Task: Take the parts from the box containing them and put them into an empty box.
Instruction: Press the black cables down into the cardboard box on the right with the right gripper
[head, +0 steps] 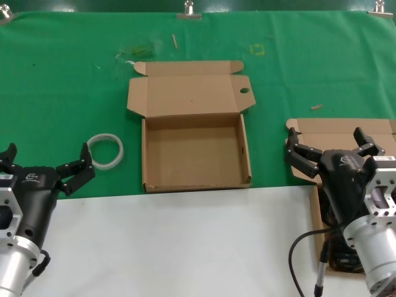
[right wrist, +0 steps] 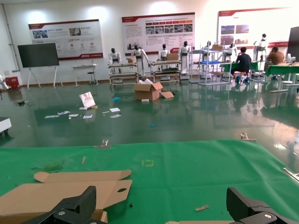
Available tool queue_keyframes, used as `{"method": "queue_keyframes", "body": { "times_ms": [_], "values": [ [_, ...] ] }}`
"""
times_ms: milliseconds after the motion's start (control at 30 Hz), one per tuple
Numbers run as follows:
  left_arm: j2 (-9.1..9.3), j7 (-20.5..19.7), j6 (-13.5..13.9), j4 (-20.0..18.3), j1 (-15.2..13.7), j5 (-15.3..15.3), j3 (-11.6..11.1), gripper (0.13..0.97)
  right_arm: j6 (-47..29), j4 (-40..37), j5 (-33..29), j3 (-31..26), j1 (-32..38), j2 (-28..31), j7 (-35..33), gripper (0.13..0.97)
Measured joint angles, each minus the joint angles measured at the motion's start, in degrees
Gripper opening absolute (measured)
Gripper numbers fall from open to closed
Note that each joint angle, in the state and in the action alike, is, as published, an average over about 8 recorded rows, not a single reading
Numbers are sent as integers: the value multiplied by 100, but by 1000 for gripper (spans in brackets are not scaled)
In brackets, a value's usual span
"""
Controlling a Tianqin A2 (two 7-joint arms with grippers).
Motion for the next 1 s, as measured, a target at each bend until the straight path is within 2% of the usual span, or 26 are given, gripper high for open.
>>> {"method": "queue_keyframes", "body": {
  "times_ms": [467,533,767,1000],
  "values": [
    [0,0,0,0,0,0,0,966,0,0,0,-1,0,0,0,966],
    [0,0,0,0,0,0,0,966,196,27,182,-166,17,10,-154,966],
    [0,0,0,0,0,0,0,966,1637,401,1549,-1114,-27,-4,-1424,966],
    [0,0,0,0,0,1,0,966,3001,1034,2452,-1245,-506,-33,-3008,966]
  ]
}}
